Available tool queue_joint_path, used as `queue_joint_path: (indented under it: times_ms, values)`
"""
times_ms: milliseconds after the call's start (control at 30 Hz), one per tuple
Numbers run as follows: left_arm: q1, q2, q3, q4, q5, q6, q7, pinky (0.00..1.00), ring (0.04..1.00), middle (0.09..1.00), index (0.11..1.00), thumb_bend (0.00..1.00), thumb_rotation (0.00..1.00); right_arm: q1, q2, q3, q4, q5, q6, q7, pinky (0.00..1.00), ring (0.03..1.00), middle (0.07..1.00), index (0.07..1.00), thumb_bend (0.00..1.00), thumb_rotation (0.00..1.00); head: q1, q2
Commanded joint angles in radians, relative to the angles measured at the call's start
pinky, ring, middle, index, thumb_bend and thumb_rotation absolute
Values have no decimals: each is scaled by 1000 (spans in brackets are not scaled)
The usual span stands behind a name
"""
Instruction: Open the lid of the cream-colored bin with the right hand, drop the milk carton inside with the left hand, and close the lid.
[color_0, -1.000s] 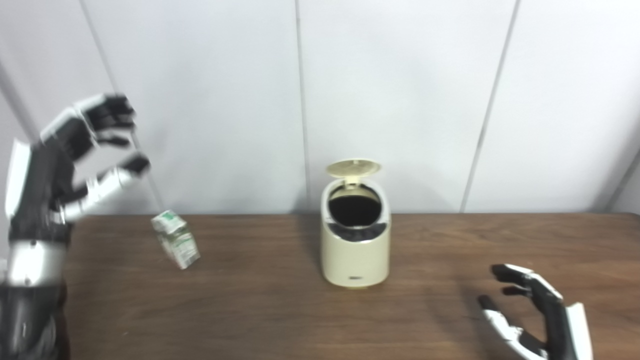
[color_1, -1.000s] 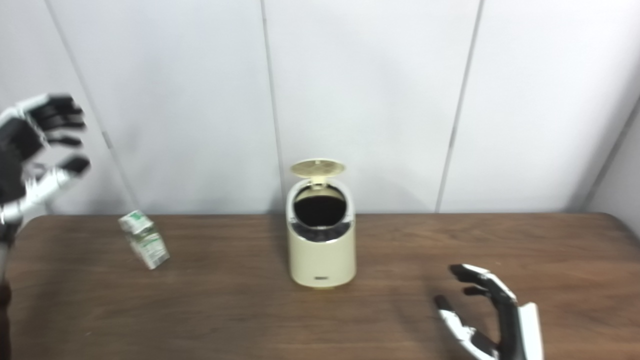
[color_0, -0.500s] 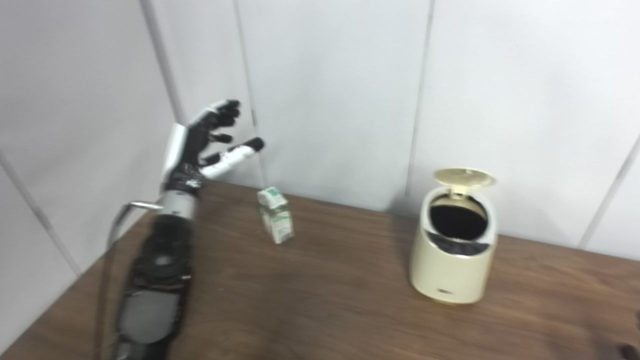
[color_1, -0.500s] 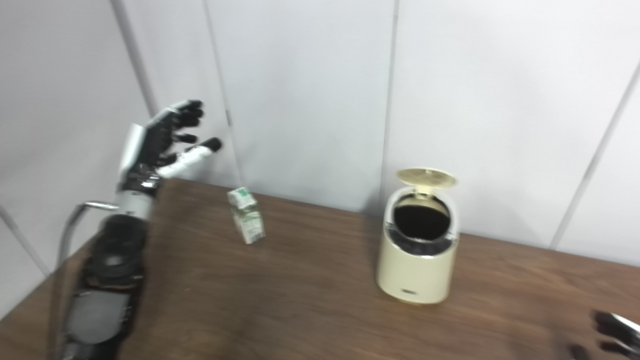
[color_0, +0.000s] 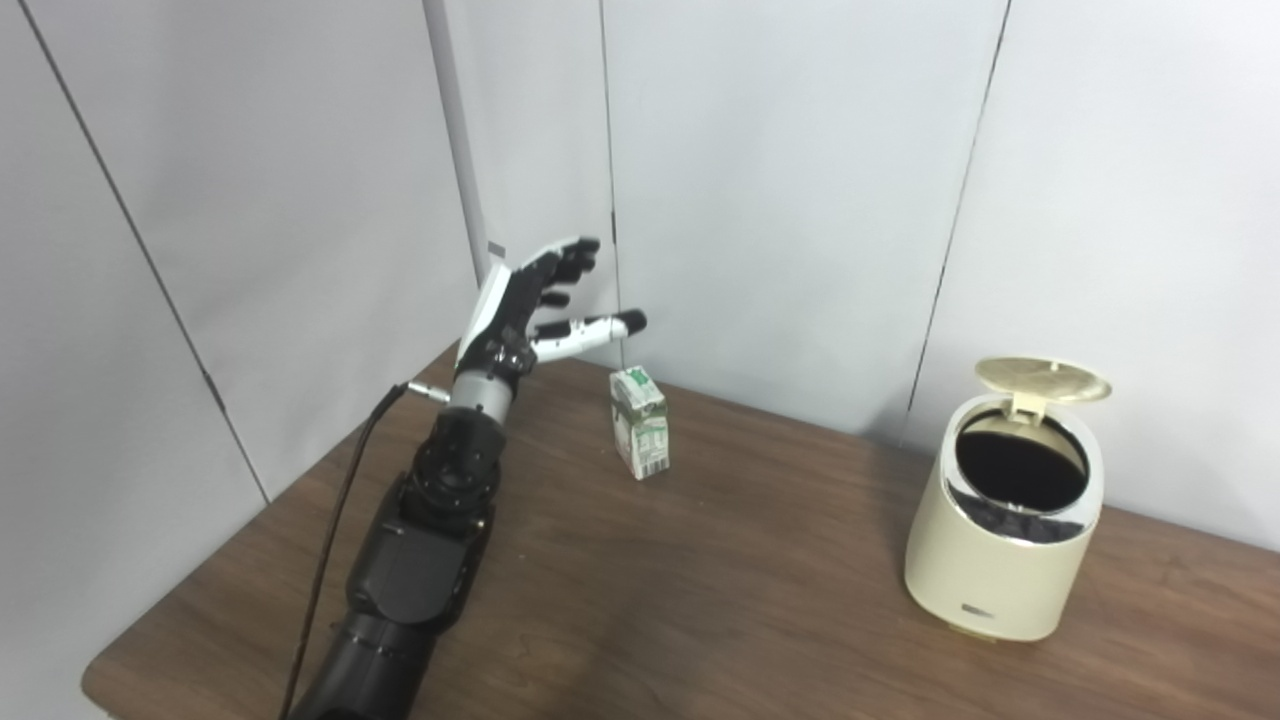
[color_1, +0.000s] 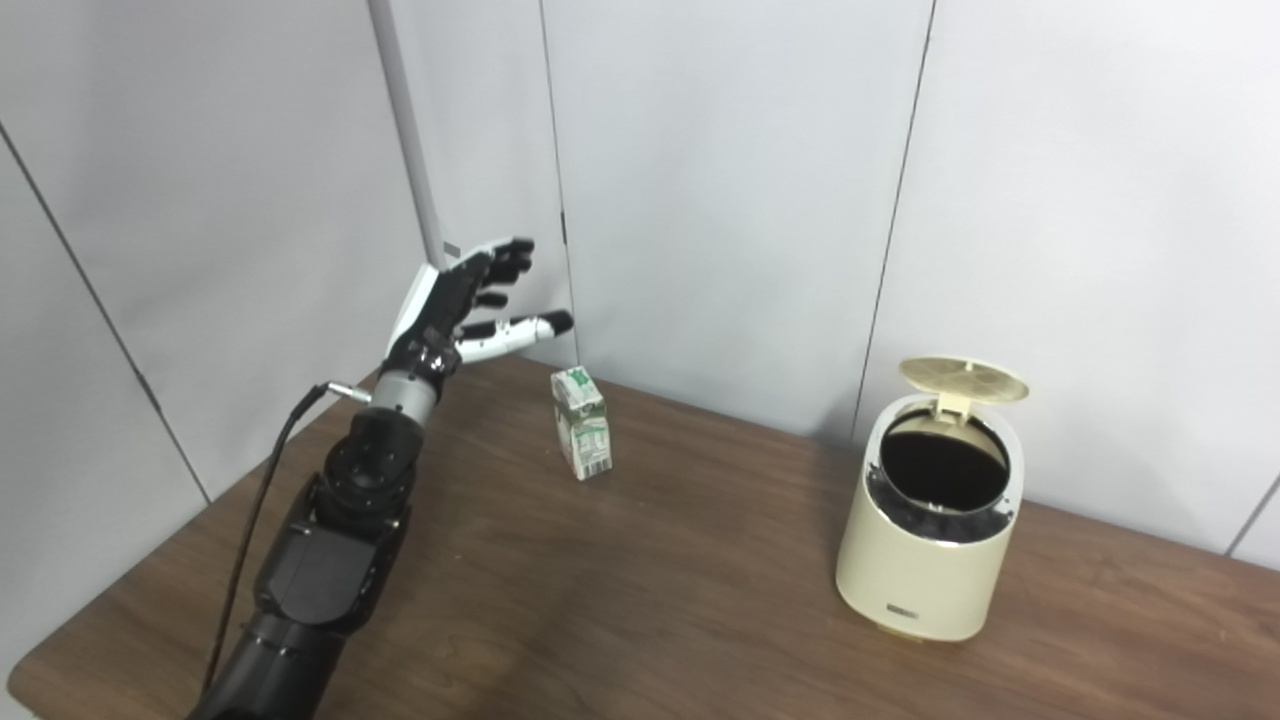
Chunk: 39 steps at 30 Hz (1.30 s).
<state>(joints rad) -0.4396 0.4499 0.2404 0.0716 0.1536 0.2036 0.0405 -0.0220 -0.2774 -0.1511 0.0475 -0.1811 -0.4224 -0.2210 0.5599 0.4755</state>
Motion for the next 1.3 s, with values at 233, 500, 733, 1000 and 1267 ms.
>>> queue_joint_path:
  times_ms: [233, 500, 733, 1000, 1267]
  values:
    - [-46, 54, -23, 80, -19, -1, -46, 855, 905, 894, 904, 979, 386, 22, -31, 17, 30, 18, -47, -14, 532, 639, 663, 647, 344, 547, -8, 2]
    - [-39, 69, -31, 136, -16, -14, -43, 856, 910, 910, 914, 1000, 412, 33, -22, 13, 13, 3, -46, -16, 516, 625, 656, 642, 347, 568, -29, 5]
    - [-33, 64, -35, 153, -33, 12, -51, 846, 914, 923, 917, 972, 363, 32, -17, 19, 16, 23, -47, -17, 510, 616, 649, 637, 358, 555, -43, 3]
    - [-24, 93, -85, 157, 4, 44, -73, 865, 931, 938, 949, 1000, 444, 39, -6, 6, 8, -17, -32, -2, 504, 618, 647, 628, 391, 635, -58, 3]
    - [-27, 94, -153, 134, 68, 78, -85, 828, 896, 906, 929, 1000, 491, 39, -4, 6, 6, -15, -26, 11, 492, 614, 644, 626, 441, 664, -71, 5]
